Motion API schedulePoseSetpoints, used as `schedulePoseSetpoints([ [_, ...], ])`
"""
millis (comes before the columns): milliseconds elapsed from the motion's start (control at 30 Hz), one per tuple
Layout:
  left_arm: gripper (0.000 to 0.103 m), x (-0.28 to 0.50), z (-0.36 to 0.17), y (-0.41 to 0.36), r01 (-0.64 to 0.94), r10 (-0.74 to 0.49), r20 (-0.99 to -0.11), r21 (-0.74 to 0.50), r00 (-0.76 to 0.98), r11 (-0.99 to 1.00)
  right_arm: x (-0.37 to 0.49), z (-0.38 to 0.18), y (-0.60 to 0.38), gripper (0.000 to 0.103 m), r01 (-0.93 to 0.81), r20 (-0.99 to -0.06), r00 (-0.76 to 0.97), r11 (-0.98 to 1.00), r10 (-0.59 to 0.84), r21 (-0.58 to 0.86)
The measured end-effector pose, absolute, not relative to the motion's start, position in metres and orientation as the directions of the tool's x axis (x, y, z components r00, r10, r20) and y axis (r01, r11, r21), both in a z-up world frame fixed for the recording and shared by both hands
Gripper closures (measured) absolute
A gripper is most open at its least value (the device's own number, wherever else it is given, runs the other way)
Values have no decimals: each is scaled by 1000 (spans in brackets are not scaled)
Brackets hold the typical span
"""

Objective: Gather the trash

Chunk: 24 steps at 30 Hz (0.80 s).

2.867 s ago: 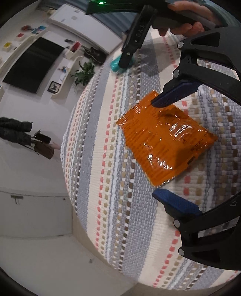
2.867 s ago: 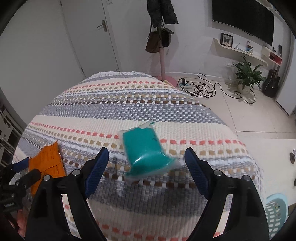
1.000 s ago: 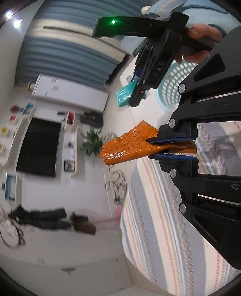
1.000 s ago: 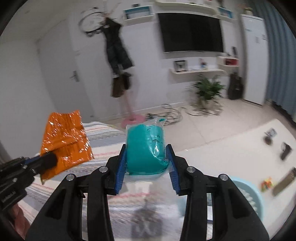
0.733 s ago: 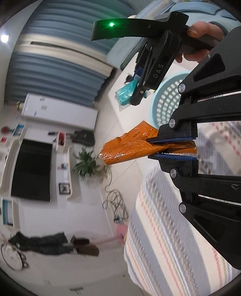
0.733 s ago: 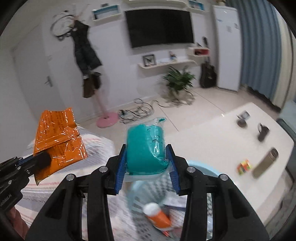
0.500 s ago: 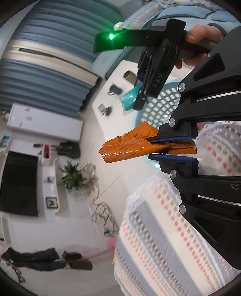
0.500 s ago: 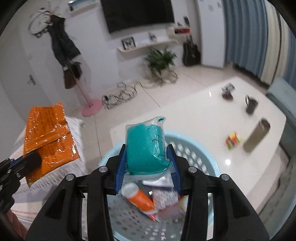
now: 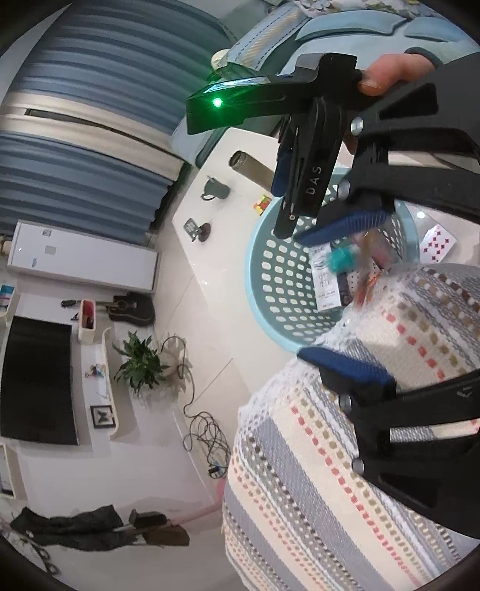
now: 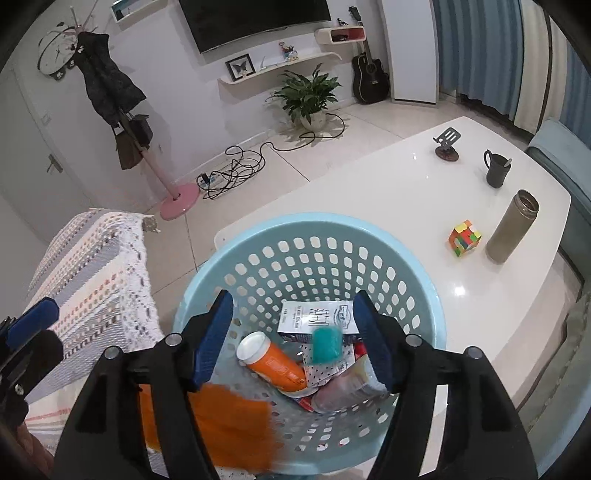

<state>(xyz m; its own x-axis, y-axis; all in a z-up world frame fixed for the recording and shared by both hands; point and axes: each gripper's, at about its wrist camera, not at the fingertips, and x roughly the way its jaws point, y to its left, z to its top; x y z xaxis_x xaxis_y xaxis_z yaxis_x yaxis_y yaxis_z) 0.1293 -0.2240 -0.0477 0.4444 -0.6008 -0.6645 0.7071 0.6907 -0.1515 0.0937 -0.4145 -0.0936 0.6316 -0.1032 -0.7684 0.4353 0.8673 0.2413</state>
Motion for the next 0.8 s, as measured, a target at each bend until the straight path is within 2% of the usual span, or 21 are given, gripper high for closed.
schedulePoseSetpoints([
  [400,24,112,-23,-157,620,-591,-600,-192,540,761,82,-56,-370,39,384,-730,672,902,-125,199],
  [567,21,99,-8,-117,534,-532,-553,-176,642,827,78,-33,-337,33,339,-693,707,928,-142,156],
  [700,12,84,5,-86,455,-453,-514,-133,728,881,74,-19,-308,32,297,-660,739,945,-137,136],
  [800,12,72,11,-65,395,-387,-499,-96,775,914,70,-11,-288,30,276,-635,760,953,-136,127],
])
